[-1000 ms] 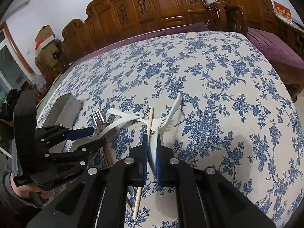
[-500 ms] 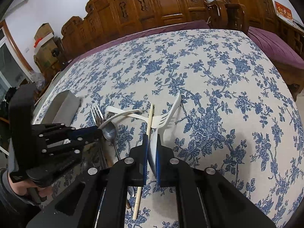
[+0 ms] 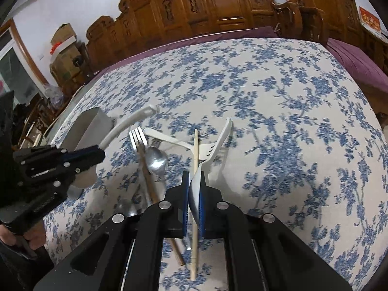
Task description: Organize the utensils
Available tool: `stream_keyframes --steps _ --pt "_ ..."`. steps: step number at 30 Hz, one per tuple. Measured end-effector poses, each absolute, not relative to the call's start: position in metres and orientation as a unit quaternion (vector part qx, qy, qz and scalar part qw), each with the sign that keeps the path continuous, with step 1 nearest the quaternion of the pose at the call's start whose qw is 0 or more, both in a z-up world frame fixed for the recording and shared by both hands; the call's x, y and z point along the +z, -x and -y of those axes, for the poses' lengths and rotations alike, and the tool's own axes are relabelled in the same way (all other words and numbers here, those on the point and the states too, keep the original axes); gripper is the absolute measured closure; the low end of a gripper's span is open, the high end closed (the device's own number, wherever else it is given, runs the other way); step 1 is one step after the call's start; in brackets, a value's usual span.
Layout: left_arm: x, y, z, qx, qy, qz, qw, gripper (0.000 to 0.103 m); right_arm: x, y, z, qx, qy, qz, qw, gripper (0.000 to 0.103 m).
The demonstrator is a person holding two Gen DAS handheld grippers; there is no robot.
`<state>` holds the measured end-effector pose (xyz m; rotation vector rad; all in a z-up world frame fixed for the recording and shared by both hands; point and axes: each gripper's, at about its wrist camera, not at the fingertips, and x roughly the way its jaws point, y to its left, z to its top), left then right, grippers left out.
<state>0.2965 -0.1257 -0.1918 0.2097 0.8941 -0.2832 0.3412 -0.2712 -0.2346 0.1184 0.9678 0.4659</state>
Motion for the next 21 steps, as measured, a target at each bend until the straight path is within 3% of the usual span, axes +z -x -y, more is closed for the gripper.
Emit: stream_keyframes --steps 21 --pt "-0.145 -0.272 0.06 -0.104 -0.066 -0.393 0.911 0.1 -0.207 -0.317 0.245 0.248 -0.039 -0.389 0.886 0.095"
